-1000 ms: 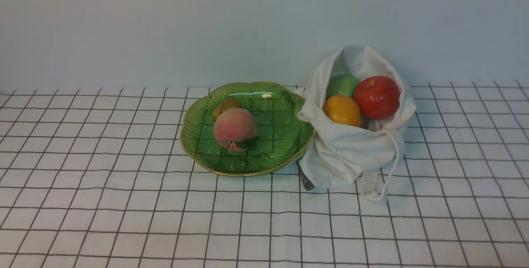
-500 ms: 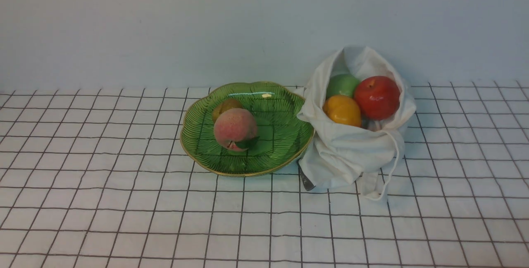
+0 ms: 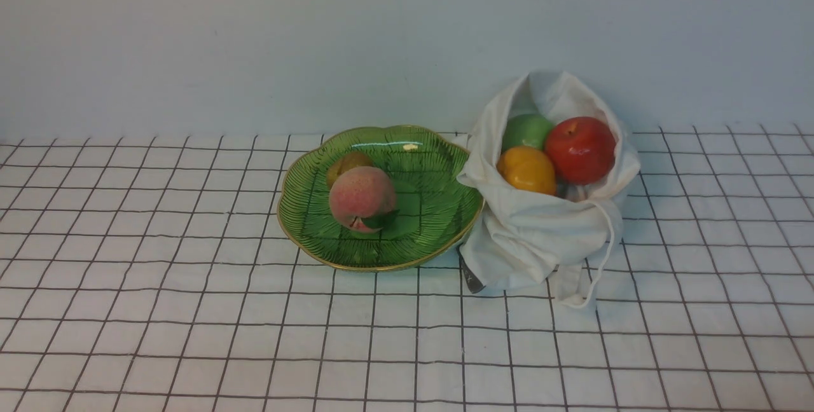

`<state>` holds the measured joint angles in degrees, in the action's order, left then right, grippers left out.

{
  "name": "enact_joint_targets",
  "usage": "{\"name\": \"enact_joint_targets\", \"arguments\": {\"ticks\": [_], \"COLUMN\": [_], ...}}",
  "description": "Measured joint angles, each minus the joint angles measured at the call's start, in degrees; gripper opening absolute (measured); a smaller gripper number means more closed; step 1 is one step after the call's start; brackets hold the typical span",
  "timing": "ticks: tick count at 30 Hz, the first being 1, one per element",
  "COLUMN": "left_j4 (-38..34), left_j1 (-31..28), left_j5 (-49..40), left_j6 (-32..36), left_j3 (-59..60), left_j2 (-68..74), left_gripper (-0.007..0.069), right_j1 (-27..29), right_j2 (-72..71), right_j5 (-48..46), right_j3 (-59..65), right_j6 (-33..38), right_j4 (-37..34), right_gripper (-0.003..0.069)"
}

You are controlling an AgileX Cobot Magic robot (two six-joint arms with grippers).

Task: Take the fruit out of the bag on the white checkered tablecloth and place them on the plate.
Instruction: 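Reach into the cloth bag and grasp a fruit inside it with the right gripper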

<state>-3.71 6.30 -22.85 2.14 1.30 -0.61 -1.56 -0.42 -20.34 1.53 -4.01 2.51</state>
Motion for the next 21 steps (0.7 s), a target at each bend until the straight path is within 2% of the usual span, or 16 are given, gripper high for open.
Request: {"name": "enact_joint_targets", "arguments": {"ticks": [12,13,15,19,21], "left_j4": [0.0,0.0,0.0,0.0,0.0], "left_j1": [0.0,0.0,0.0,0.0,0.0], "left_j5": [0.0,0.0,0.0,0.0,0.0], "left_j6": [0.0,0.0,0.0,0.0,0.0], "left_j3": [0.0,0.0,0.0,0.0,0.0], "left_j2": [0.0,0.0,0.0,0.0,0.0], "left_gripper": [-0.0008,-0.0008,-0.0008,-0.0008,-0.0008], "right_j1": [0.0,0.0,0.0,0.0,0.0], "right_j2": [0.0,0.0,0.0,0.0,0.0], "right_j5": [0.0,0.0,0.3,0.7,1.1], "right_j3": [0.0,0.0,0.0,0.2,0.2], "right_j6": [-0.6,-2.2,-7.6,-18.7,-20.4], "right_j4": [-1.0,-3.3,-12.4,-33.5,-40.4], "right_gripper": [-0.0015,-0.0015,-0.0015,-0.0015,-0.0015]}}
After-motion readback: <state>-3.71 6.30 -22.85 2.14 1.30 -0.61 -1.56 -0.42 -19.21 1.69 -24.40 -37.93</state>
